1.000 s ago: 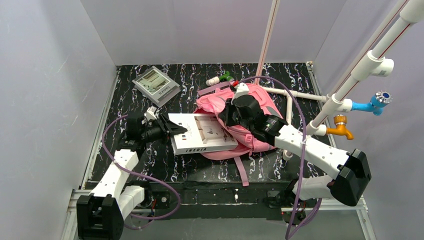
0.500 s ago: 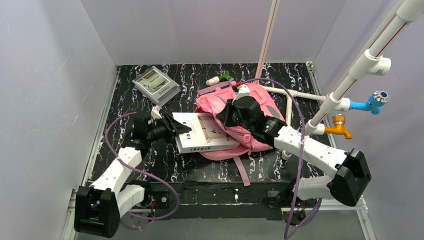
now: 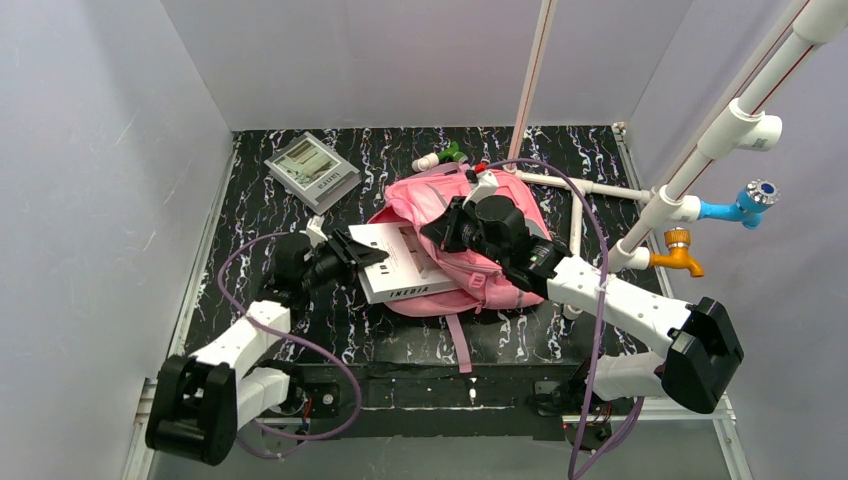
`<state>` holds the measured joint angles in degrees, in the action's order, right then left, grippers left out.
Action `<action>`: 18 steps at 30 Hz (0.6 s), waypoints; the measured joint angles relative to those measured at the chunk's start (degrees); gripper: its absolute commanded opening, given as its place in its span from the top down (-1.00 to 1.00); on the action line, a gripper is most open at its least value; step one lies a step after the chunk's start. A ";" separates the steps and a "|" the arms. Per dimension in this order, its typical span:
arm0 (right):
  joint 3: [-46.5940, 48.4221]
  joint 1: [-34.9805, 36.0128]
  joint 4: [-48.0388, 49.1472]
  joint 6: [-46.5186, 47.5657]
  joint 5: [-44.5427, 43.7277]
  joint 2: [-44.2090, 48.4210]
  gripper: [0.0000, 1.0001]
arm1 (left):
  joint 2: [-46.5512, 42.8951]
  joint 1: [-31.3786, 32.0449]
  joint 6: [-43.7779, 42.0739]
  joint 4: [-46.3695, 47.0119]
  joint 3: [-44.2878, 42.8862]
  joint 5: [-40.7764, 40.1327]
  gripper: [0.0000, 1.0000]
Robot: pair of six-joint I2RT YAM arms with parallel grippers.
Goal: Pack the student bag
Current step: Place the book in the student bag.
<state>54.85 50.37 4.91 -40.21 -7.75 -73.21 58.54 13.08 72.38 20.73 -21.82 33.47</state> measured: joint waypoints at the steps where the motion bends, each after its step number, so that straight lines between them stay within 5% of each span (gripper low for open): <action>1: 0.00 -0.07 -0.02 0.37 0.72 0.00 0.97 | 1.84 0.00 0.52 2.08 -0.33 0.33 1.00; 13: -3.82 -0.85 8.41 -0.55 9.09 0.92 0.97 | 19.65 0.46 6.14 35.93 2.93 0.07 1.00; 18: -4.15 -0.96 9.86 -1.64 9.35 -0.98 0.97 | 25.16 3.76 6.25 40.59 1.84 -2.05 1.00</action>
<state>50.70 49.41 14.76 -41.85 1.61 -74.19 83.70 16.84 78.63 61.32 -19.99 31.42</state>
